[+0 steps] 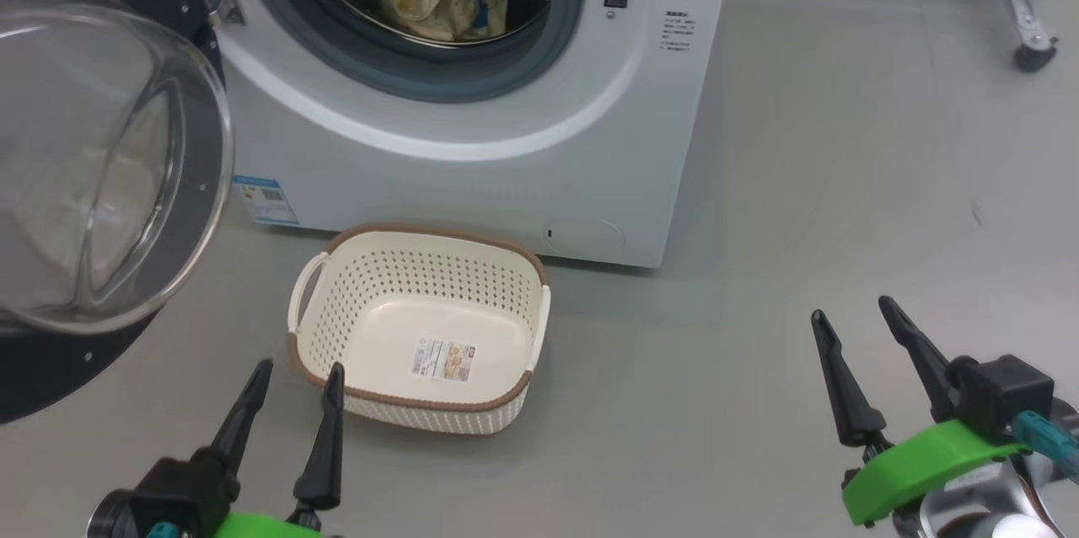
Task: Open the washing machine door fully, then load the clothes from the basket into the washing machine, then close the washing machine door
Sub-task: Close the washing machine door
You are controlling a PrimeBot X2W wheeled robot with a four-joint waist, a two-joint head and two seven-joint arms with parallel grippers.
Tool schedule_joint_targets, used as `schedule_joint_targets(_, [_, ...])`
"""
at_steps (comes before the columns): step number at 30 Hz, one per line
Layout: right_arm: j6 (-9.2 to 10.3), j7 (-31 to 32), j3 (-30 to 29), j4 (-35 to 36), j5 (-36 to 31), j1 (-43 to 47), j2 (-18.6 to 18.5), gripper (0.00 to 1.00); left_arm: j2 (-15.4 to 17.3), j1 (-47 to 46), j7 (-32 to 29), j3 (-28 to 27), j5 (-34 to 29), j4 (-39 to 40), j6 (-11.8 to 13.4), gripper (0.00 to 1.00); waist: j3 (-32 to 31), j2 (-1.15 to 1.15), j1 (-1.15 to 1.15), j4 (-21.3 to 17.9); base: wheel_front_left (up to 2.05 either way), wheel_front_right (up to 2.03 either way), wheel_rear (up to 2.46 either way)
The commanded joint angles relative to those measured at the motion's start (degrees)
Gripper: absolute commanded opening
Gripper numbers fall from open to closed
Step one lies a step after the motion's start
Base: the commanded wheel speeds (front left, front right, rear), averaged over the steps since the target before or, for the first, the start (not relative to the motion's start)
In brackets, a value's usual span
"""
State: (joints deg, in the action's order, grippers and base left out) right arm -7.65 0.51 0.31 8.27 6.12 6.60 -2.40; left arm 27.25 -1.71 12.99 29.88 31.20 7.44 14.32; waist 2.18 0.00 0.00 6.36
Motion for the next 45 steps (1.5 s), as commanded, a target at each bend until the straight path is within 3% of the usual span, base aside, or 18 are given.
schedule_joint_targets(1, [0.16, 0.15, 1.04, 2.35, -0.40, -1.09, -0.48, 1.00, 1.74, -3.13, 0.08, -2.74, -0.62, 2.13, 15.58, 1.00, -0.18, 0.00, 0.00, 3.08, 0.00, 0.00, 0.00])
schedule_joint_targets(14, [0.16, 0.67, 1.63, 2.99, -0.59, -1.22, -0.48, 1.00, 2.92, -1.78, 0.14, -4.03, -1.06, 4.59, 17.42, 1.00, -1.11, 0.00, 0.00, 15.65, 0.00, 0.00, 0.00])
schedule_joint_targets(24, [0.16, 0.54, 3.09, 2.62, 0.00, -1.48, -0.48, 1.00, 3.15, -1.19, -0.01, -4.33, -0.80, 5.77, 18.03, 1.00, -1.28, 0.00, 0.00, 22.10, 0.00, 0.00, 0.00])
schedule_joint_targets(45, [0.16, 0.20, 3.78, 1.60, 0.43, -2.32, -0.48, 1.00, 2.84, -1.28, 0.15, -4.58, -0.15, 6.31, 18.35, 1.00, -1.10, 0.00, 0.00, 22.14, 0.00, 0.00, 0.00])
